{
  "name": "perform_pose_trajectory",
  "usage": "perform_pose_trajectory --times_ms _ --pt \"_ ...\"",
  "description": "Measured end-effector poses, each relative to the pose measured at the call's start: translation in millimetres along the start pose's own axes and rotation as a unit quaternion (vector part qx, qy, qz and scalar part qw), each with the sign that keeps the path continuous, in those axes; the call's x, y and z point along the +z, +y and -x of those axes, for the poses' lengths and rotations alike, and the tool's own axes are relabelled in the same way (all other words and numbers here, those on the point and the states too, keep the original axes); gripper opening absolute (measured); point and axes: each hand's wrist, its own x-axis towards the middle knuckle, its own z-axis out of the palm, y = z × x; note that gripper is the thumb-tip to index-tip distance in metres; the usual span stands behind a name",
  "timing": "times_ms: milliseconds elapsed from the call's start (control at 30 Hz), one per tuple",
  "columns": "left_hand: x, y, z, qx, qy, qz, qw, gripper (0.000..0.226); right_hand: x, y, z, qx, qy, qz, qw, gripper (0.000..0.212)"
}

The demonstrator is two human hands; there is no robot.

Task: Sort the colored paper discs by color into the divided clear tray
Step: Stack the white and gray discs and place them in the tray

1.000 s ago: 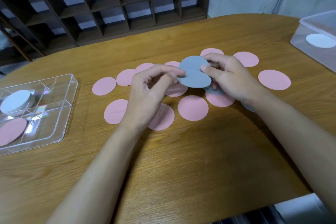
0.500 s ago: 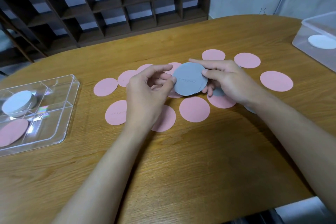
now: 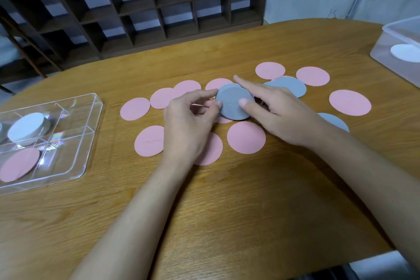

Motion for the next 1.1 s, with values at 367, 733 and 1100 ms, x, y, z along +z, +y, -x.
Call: perform_pose_trajectory --times_ms 367,733,1100 --pt "2.9 5.6 6.4 0.019 -0.014 0.022 0.999 0.024 -2.5 6.9 -3.4 -0.003 0.030 0.007 1.000 0.033" --pt "9.4 9.9 21.1 0.094 -0.096 -0.089 0.987 0.013 -26.0 29.4 -7.3 0.048 0.117 -0.242 0.962 0.024" --pt "59.6 22.4 15.0 0.155 -0.139 -0.223 0.952 0.031 -68.5 67.1 17.8 0.091 0.164 -0.248 0.950 0.022"
